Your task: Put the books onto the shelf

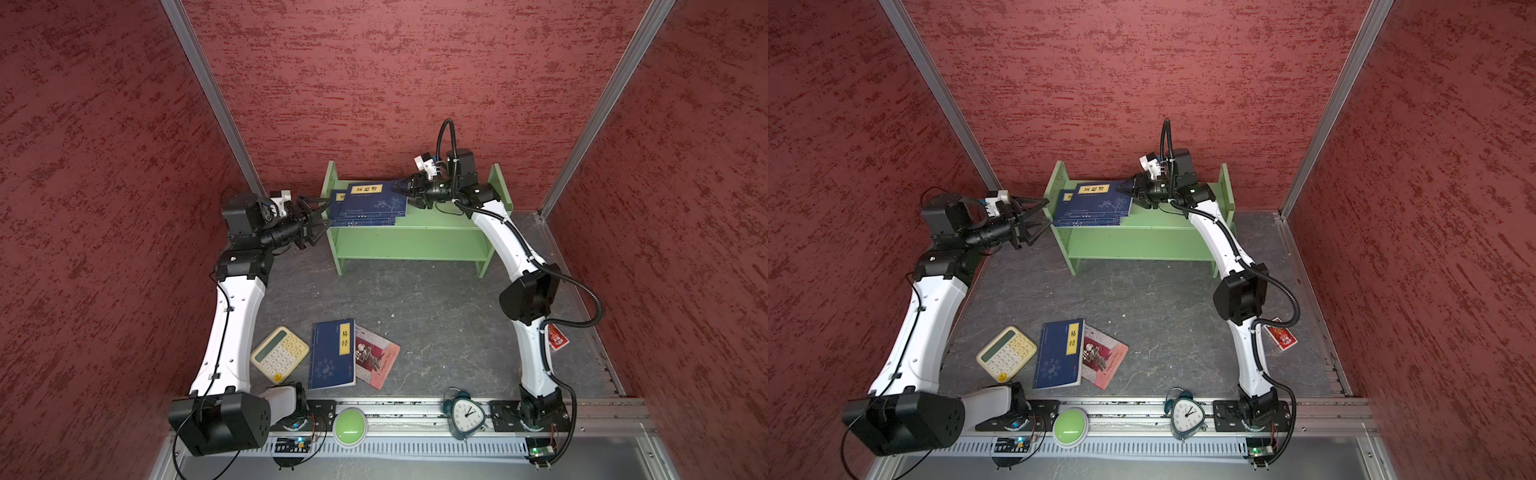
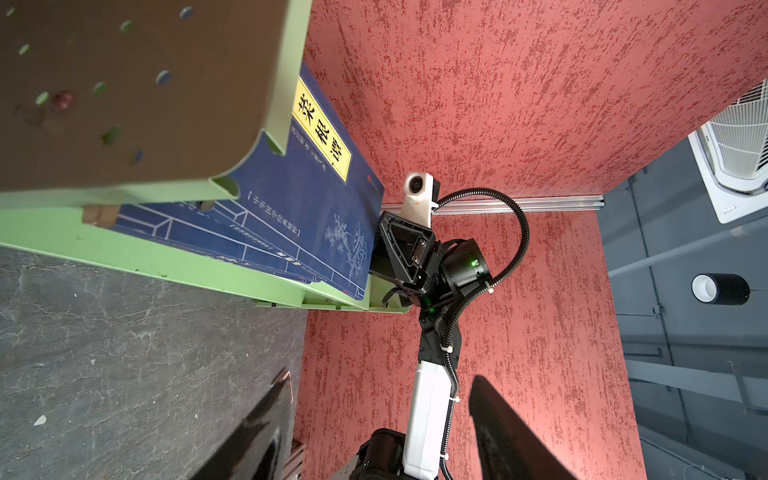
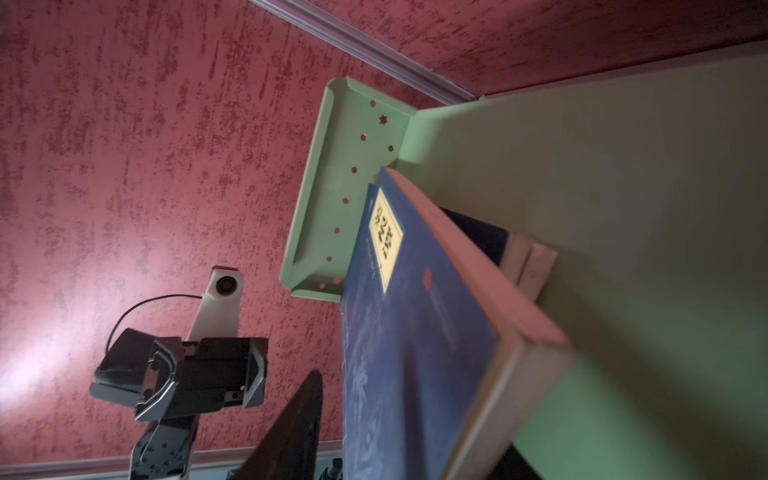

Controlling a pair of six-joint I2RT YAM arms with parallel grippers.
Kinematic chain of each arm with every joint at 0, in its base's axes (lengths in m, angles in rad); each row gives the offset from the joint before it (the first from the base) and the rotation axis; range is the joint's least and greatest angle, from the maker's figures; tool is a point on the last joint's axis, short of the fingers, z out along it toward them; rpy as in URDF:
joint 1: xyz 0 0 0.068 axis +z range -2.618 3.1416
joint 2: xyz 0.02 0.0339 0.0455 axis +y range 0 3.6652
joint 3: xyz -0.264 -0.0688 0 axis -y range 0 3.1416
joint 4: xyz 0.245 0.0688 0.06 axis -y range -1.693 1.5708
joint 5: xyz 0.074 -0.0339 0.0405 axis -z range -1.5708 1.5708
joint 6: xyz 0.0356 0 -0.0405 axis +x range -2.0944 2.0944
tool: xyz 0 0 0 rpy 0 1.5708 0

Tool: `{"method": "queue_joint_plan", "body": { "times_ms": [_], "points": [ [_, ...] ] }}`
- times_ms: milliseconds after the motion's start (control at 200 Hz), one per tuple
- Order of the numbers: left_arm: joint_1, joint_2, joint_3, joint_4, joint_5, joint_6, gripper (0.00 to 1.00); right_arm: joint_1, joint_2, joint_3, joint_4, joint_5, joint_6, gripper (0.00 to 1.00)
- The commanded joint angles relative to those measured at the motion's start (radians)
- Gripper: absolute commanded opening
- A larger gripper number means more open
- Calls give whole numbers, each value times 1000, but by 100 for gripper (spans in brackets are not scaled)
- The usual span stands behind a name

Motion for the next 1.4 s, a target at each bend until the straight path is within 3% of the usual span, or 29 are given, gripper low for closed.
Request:
{"method": "queue_joint_plan", "body": {
  "times_ms": [0,351,646,1102,1312,1398],
  "points": [
    [-7,4,-2,18,9,-5,69,-4,22,51,-149,90,-90,50],
    [-8,6,-7,25,8,-12,69,-4,20,74,-252,180,-158,54],
    [-7,7,-9,29,11,-16,69,2,-21,64,-259,178,-148,54],
    [-5,6,-7,40,12,-31,69,32,-124,-112,-182,148,-127,52],
    [-5,3,-12,40,12,-33,69,39,-146,-174,-121,142,-108,44],
    [-6,1,-12,38,11,-32,69,38,-150,-184,-102,141,-105,35]
  ]
}}
